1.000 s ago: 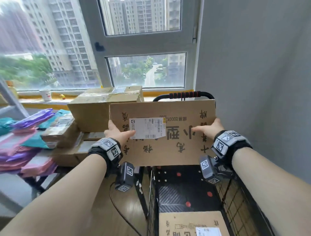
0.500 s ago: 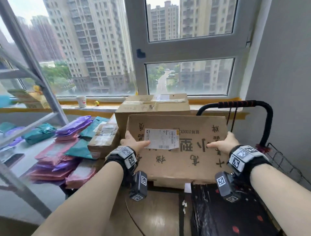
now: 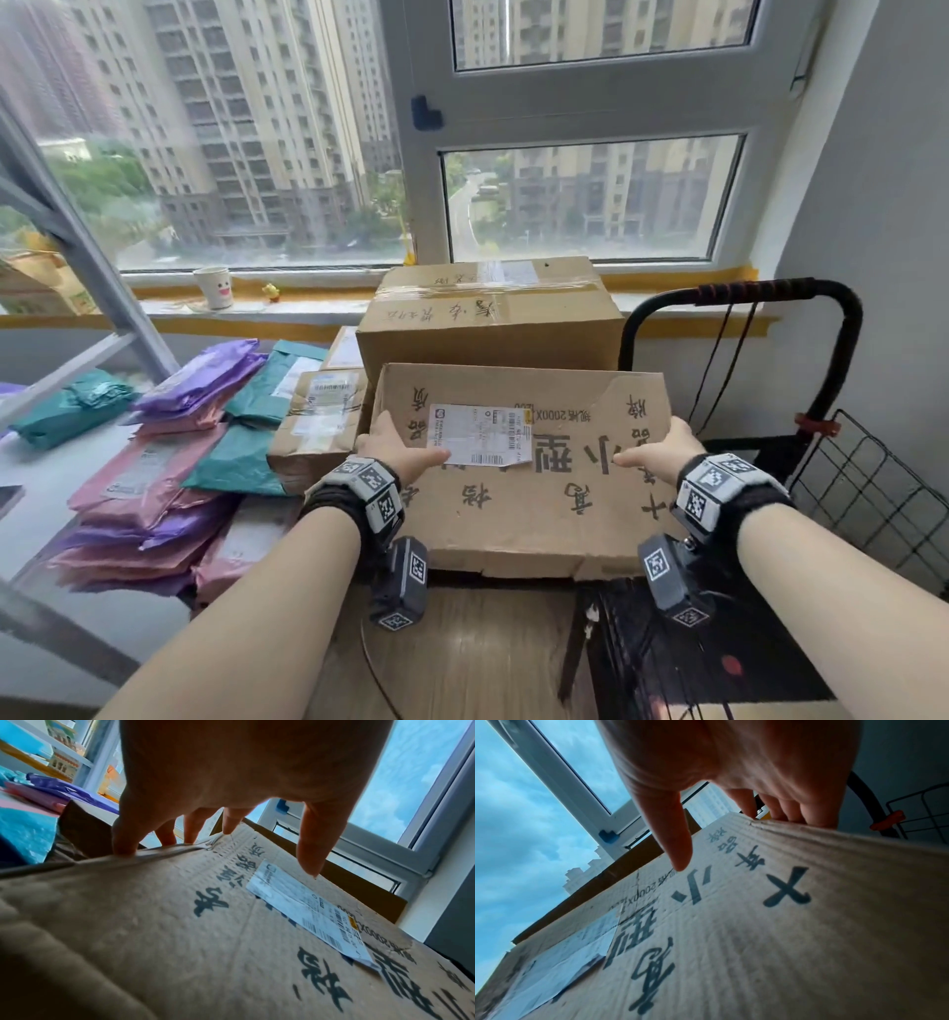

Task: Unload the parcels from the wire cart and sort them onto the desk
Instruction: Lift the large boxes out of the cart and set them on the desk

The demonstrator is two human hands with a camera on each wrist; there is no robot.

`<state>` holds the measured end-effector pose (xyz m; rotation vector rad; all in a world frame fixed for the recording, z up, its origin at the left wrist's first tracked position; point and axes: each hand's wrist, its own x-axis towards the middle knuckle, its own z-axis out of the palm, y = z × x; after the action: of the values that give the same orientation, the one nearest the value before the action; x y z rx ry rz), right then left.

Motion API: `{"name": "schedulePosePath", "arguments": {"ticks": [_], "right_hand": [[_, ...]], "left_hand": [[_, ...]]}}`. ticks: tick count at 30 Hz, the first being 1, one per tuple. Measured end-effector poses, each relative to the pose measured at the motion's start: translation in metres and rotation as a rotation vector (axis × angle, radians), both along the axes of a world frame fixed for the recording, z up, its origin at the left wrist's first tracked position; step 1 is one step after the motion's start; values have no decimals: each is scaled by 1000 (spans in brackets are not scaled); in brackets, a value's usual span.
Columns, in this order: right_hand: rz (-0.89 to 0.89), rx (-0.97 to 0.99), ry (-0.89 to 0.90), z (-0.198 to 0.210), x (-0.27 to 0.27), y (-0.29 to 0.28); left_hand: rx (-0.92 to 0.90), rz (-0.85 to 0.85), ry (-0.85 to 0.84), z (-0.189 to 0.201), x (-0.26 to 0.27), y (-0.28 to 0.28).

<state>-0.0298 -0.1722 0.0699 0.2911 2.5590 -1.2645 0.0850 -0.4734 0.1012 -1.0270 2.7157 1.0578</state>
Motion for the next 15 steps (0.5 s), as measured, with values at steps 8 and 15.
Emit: {"name": "schedulePosePath", "arguments": {"ticks": [8, 15], "right_hand": [[107, 78, 2, -6, -2, -7], [199, 111, -53, 6, 2, -6]], "left_hand": [[-141, -149, -154, -3, 8, 14], [-383, -420, -422, -6, 28, 28]]}}
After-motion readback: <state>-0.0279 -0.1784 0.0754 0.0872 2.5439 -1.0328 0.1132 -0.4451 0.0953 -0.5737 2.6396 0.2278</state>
